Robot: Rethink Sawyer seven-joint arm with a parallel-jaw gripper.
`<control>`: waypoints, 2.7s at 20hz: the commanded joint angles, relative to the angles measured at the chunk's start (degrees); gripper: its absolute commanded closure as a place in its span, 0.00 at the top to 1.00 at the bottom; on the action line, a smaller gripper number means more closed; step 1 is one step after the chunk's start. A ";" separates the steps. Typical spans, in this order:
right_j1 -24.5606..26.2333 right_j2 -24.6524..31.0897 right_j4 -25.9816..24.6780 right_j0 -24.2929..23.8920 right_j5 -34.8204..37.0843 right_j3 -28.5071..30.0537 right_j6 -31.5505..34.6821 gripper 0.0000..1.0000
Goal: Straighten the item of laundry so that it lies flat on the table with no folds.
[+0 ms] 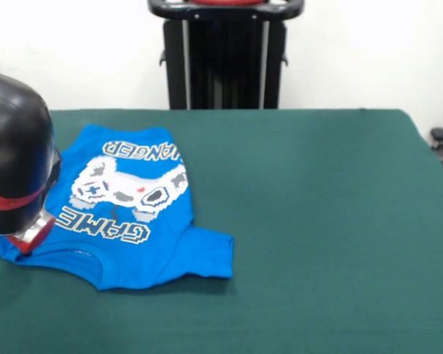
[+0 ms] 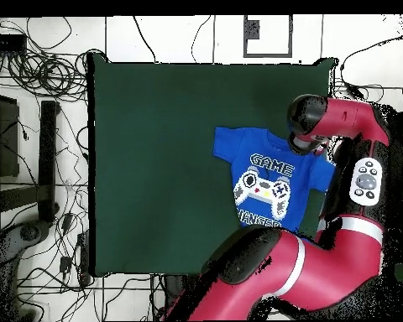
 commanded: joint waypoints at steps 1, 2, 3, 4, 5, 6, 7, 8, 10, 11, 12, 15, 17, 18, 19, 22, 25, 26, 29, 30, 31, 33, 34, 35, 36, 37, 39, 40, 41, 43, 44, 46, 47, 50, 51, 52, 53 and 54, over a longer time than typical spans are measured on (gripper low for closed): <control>-1.42 3.24 -1.42 0.83 -10.90 7.29 -10.75 1.00; -2.51 2.94 -1.07 0.80 -12.84 9.91 -9.02 1.00; -4.48 2.56 -0.62 0.67 -16.38 14.03 -6.50 1.00; -6.36 2.43 -0.35 0.51 -20.79 18.11 -3.95 1.00; -8.29 1.91 -0.29 0.70 -24.11 21.88 -1.02 1.00; -9.61 1.53 -0.16 0.99 -25.30 24.18 0.99 1.00; -10.93 1.15 -0.02 1.29 -26.49 26.47 3.00 1.00; -12.03 0.90 0.07 1.63 -27.14 27.97 3.98 1.00; -13.92 0.45 0.55 2.09 -28.02 30.36 5.77 1.00; -14.34 0.11 0.84 2.29 -28.21 31.36 6.76 1.00; -14.83 0.00 1.09 2.34 -29.15 32.28 7.30 1.00; -15.67 -0.98 2.10 2.99 -30.45 34.43 9.03 1.00; -16.05 -1.54 2.76 3.38 -30.74 35.47 9.80 1.00; -16.23 -1.87 3.04 3.65 -30.98 36.06 10.36 1.00; -16.42 -2.20 3.20 3.99 -31.31 36.67 10.88 1.00; -16.49 -2.66 4.02 4.27 -31.51 37.45 11.49 1.00; -16.29 -2.91 5.05 4.62 -32.03 38.29 12.35 1.00; -16.19 -2.96 5.41 4.64 -32.15 38.60 12.44 1.00; -15.90 -3.37 6.27 5.00 -32.66 39.75 13.25 1.00; -15.82 -3.61 6.70 5.11 -32.99 40.40 13.82 1.00; -15.77 -4.00 7.06 5.39 -33.45 40.99 14.70 1.00; -15.73 -4.63 7.98 5.77 -34.52 42.37 16.17 1.00; -15.69 -4.87 8.39 5.90 -35.26 43.00 16.73 1.00; -15.74 -4.93 8.92 5.86 -35.66 43.41 16.99 1.00; -15.71 -4.98 9.38 5.82 -36.12 43.87 17.30 1.00; -15.78 -5.10 9.76 5.85 -36.68 44.40 17.51 1.00; -15.80 -5.39 10.93 5.87 -37.38 45.12 17.94 1.00; -15.81 -5.68 11.41 6.03 -37.98 45.60 18.25 1.00; -15.80 -6.21 11.58 6.40 -38.79 45.97 18.56 1.00; -15.99 -6.74 12.55 6.75 -39.91 47.29 19.06 1.00; -16.23 -7.17 13.10 7.01 -40.44 48.01 19.17 1.00; -17.00 -7.79 14.17 7.42 -41.72 50.15 19.58 1.00; -17.43 -8.15 14.71 7.76 -42.55 51.49 19.86 1.00; -18.37 -8.82 16.64 8.31 -43.72 54.22 20.10 1.00; -18.73 -9.22 17.16 8.84 -44.25 55.31 20.37 1.00; -19.04 -9.50 17.78 9.10 -44.42 55.96 20.39 1.00; -19.37 -9.86 18.27 9.53 -44.52 56.59 20.41 1.00; -19.67 -10.04 18.90 9.69 -44.56 57.14 20.25 1.00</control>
